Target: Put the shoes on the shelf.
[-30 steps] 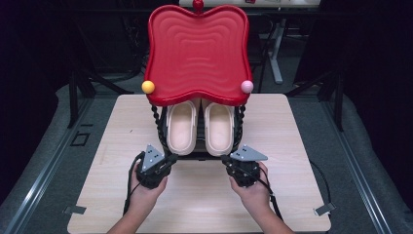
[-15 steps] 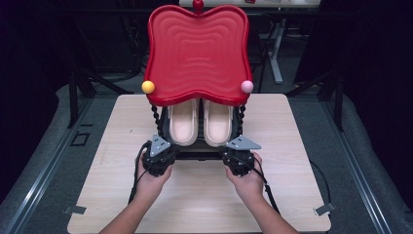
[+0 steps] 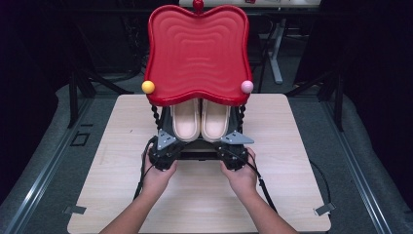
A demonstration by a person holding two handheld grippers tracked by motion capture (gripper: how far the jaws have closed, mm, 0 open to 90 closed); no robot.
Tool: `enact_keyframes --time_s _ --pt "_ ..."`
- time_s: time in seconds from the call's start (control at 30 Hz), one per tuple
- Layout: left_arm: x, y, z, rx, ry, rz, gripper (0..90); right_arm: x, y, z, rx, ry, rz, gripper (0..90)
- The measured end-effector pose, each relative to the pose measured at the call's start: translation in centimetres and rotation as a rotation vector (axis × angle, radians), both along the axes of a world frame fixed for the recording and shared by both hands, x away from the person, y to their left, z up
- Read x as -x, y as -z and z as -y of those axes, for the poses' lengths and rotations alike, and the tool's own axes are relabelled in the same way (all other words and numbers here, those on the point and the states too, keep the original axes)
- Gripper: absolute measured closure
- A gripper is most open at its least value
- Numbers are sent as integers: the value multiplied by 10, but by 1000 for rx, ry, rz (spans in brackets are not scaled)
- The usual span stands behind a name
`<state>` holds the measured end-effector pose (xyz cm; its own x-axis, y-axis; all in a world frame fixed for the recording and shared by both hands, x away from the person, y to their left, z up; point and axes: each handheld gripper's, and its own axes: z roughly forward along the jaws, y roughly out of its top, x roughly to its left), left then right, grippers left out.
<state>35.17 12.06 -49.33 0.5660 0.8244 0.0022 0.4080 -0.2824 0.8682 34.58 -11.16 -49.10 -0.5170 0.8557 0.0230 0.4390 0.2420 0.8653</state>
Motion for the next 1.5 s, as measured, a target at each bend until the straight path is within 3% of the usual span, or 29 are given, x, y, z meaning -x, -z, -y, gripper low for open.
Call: enact_keyframes --time_s 0.17,0.3,0.37,0.5,0.63,0.73,1.03,1.3,1.4,1.5 --pt "1 1 0 5 1 -6 888 -1 1 0 -12 5 0 895" --pt "10 -3 -6 -5 4 23 843 6 0 5 -15 5 15 802" --pt "13 -7 -11 4 -7 38 820 10 -3 10 -43 16 6 743" --pt "15 -15 -19 51 -34 57 703 15 -12 19 -83 39 11 677" --pt "12 -21 -22 76 -62 63 605 13 -20 25 -106 71 33 605" --pt "9 -25 -21 86 -78 72 567 8 -23 26 -138 78 20 564" --pt "-7 -27 -12 113 -117 64 469 -3 -25 19 -205 111 38 522" --pt "-18 -21 -8 101 -144 47 453 -13 -19 15 -170 154 38 510" --pt "-21 -19 -7 102 -146 49 479 -15 -18 16 -177 160 36 548" --pt "-22 -20 -4 71 -163 60 506 -17 -17 16 -180 157 40 561"
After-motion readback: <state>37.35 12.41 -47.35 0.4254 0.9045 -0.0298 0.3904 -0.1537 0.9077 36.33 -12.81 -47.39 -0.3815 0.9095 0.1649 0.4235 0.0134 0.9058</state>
